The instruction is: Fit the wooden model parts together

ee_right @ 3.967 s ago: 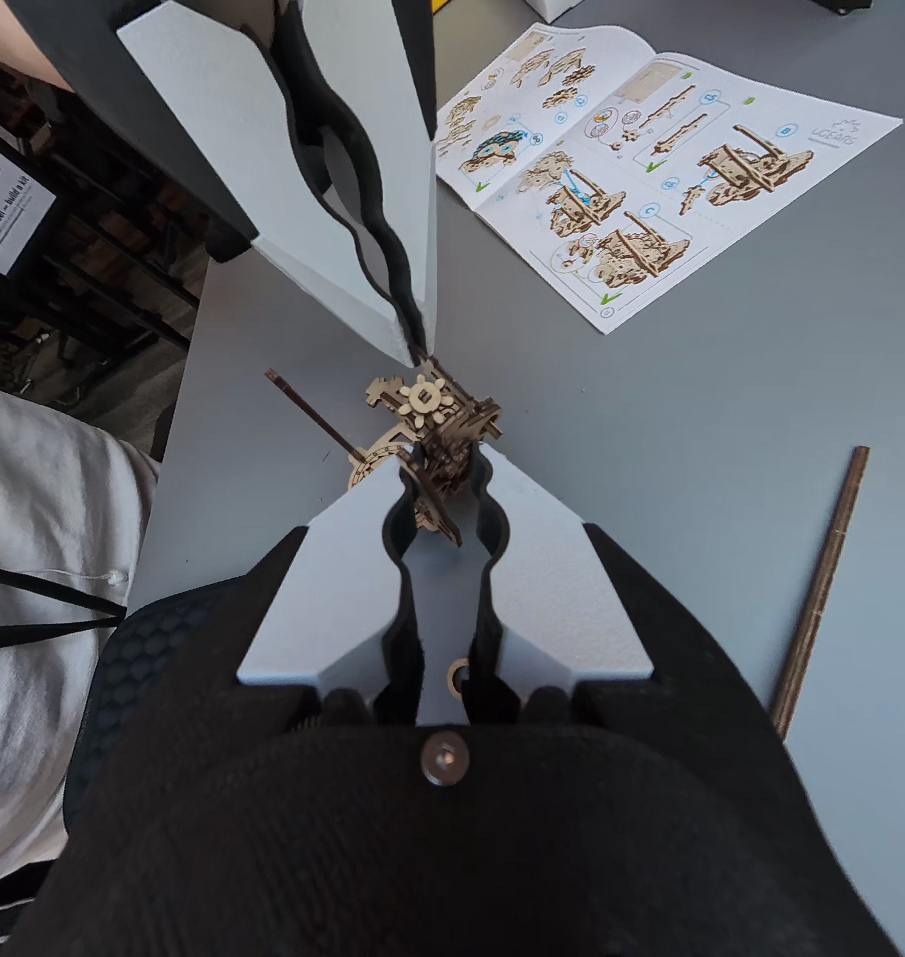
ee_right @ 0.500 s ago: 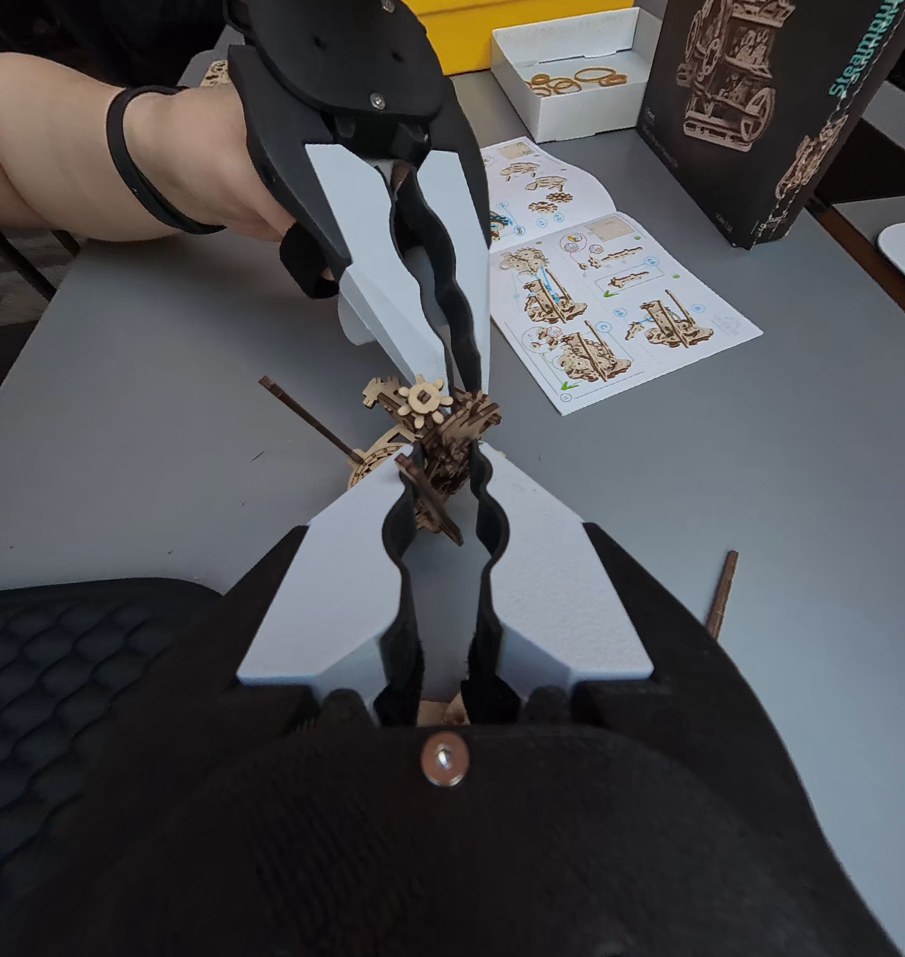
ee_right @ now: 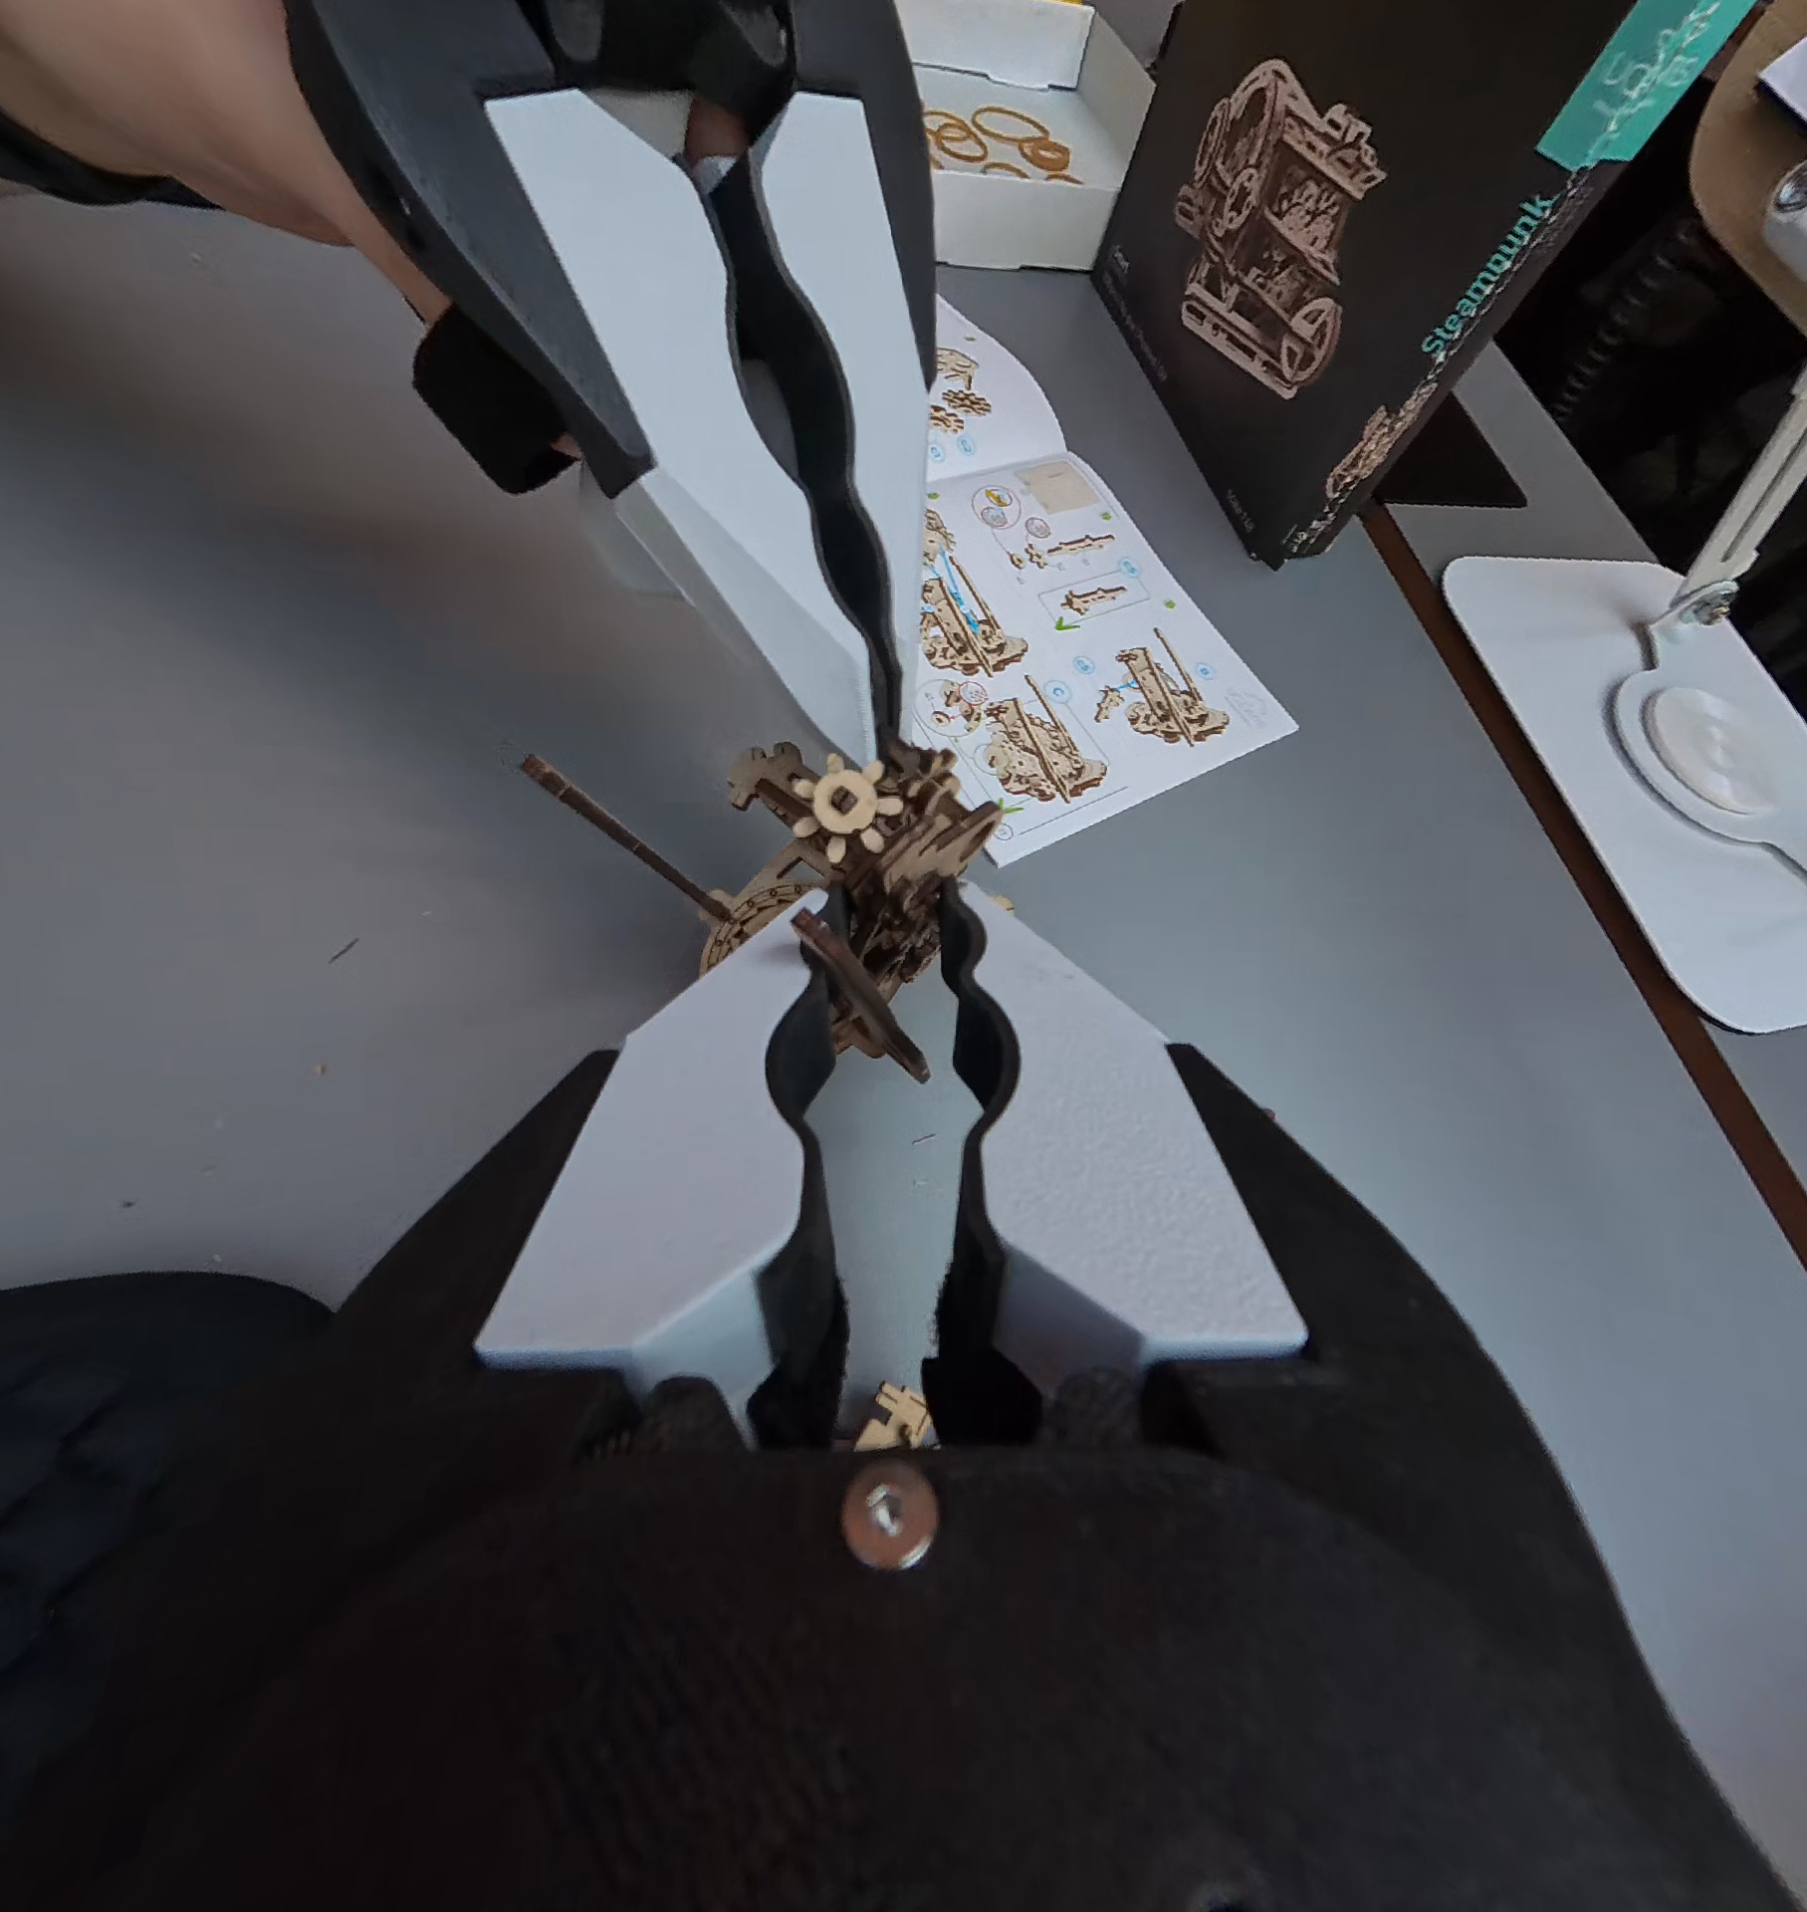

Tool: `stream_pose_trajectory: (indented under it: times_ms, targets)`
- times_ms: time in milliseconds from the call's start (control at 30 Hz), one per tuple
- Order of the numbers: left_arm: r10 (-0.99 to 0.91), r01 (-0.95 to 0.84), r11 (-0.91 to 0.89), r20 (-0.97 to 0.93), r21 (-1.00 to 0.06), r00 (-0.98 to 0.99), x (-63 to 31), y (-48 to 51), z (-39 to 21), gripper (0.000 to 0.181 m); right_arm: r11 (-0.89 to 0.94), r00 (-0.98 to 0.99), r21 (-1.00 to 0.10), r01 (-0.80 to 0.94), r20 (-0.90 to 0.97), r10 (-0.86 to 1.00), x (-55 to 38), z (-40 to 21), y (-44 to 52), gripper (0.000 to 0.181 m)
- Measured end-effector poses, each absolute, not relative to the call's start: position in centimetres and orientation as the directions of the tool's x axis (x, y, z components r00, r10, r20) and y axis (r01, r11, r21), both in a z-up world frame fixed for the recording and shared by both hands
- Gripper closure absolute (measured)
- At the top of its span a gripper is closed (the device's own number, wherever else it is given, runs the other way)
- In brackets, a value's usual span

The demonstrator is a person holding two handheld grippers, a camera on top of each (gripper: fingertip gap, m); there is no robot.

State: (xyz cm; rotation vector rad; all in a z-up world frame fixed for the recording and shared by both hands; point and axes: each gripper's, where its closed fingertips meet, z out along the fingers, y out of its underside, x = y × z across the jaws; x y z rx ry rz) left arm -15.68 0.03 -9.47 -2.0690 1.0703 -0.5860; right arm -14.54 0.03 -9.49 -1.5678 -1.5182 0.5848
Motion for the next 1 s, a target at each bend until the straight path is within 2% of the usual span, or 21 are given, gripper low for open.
stream_pose_trajectory:
  times_ms: [633,833,1000]
  targets:
    - [-0.833,-0.530,-0.397,0.052,-0.749,0.551,-15.76,-0.33,-9.71,0.181,0.233,0.100,-0.773,0.590,0.357,0.929,-15.05,-9.82,-0.63,0.165]
    - [-0.831,-0.561,-0.377,0.003,-0.737,0.556,-15.79,-0.29,-9.89,0.180,0.197,0.121,-0.792,0.578,0.322,0.939,-15.24,-9.63,-0.68,0.165]
    - [-0.801,-0.454,-0.498,0.191,-0.739,0.567,-15.54,-0.30,-9.62,0.181,0.228,0.115,-0.788,0.573,0.352,0.929,-15.06,-9.45,-0.55,0.166]
